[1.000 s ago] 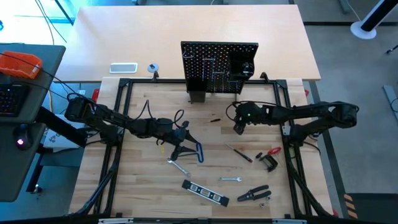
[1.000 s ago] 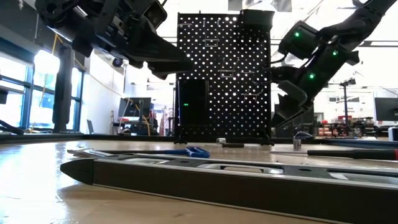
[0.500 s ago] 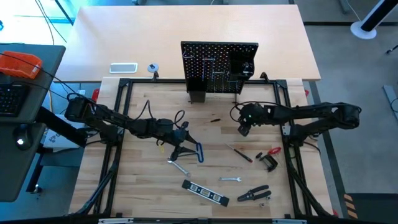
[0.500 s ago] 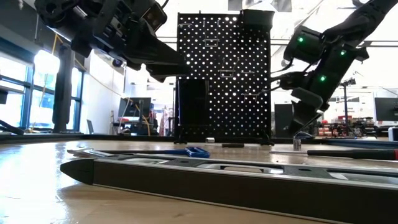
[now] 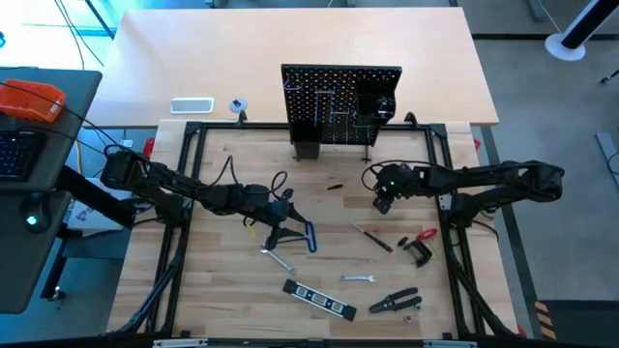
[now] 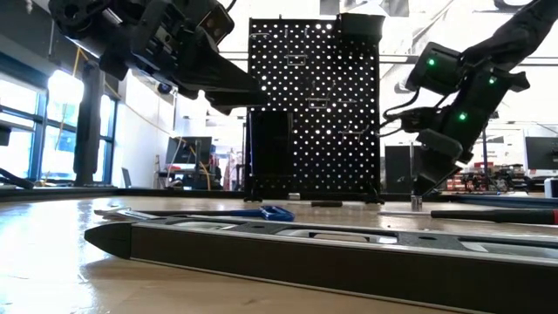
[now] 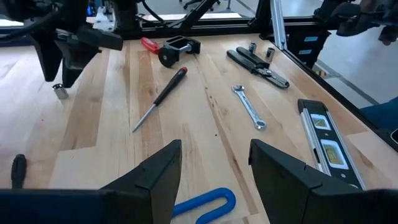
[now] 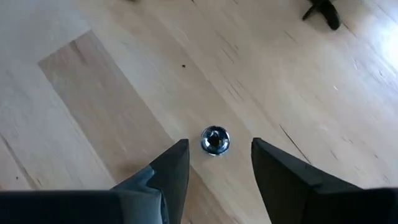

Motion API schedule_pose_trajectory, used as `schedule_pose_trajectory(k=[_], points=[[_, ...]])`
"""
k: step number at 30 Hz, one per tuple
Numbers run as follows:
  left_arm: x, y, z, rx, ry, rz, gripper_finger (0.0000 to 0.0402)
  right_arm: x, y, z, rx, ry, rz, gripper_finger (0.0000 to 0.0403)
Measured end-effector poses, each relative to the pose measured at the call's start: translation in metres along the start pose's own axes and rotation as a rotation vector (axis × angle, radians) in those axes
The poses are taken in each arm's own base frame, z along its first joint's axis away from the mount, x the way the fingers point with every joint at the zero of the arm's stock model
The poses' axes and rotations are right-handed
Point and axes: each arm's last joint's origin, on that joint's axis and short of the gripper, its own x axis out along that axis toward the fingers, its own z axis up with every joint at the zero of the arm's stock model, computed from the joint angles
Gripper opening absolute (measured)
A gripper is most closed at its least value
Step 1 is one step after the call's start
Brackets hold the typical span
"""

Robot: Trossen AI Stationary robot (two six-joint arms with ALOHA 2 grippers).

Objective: Hang tools onto peg board
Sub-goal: Put the bolts on the pegboard

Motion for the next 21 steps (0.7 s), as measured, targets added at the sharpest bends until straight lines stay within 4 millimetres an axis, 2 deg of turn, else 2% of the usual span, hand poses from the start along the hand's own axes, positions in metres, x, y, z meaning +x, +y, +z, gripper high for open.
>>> schedule_pose_trajectory(k=[5,21], points=[[0.000,0.000,0.000,-0.001,0.000,0.000,0.0184,0.001,0.001,0.003,-0.005,-0.051,-0.003,0.0169],[0.000,-0.001,0.000,-0.008,0.000,-0.003,0.0184,0.015,0.002,0.000,0.003,-0.004,-0.025,0.0166]])
